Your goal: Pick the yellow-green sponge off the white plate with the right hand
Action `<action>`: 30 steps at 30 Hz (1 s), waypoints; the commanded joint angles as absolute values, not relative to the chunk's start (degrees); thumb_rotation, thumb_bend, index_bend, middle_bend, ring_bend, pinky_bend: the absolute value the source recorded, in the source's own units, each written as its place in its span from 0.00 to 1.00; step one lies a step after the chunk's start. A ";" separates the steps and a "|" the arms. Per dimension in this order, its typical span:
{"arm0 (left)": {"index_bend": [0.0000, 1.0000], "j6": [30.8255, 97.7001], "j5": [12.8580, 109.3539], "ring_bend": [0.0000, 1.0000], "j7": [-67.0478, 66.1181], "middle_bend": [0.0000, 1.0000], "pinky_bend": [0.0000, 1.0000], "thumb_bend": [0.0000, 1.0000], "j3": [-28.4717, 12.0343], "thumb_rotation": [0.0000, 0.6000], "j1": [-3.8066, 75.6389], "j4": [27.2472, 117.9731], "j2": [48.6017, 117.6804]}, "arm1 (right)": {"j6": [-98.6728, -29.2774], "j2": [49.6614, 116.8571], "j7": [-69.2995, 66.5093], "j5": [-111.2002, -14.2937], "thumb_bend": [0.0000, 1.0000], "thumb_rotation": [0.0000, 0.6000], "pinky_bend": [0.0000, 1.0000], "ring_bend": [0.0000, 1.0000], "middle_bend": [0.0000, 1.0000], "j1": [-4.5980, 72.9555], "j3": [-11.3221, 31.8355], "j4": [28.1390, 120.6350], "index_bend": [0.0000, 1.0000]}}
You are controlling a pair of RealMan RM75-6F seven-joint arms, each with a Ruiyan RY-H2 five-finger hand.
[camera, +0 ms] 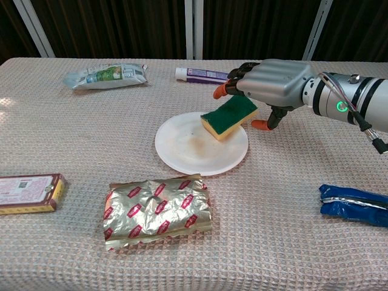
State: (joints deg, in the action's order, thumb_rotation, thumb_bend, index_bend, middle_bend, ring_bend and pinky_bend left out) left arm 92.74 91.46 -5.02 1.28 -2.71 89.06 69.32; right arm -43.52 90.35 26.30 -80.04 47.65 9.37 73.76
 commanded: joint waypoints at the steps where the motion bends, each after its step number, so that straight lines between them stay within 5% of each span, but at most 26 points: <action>1: 0.13 92.71 91.42 0.04 -5.00 0.04 0.11 0.02 1.29 1.00 -2.74 89.04 69.29 | -43.46 90.39 26.70 -79.66 0.30 1.00 0.00 0.00 0.13 47.98 9.09 73.42 0.14; 30: 0.13 92.67 90.20 0.04 -3.73 0.04 0.11 0.02 1.27 1.00 -3.62 87.84 69.40 | -44.56 98.98 25.61 -80.52 0.35 1.00 0.00 0.05 0.28 53.71 7.60 60.86 0.40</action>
State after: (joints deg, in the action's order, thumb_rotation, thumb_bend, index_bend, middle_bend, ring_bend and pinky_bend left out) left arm 92.69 90.21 -3.73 1.28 -3.63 87.84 69.39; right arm -44.02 98.43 26.26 -79.94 53.48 7.78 61.61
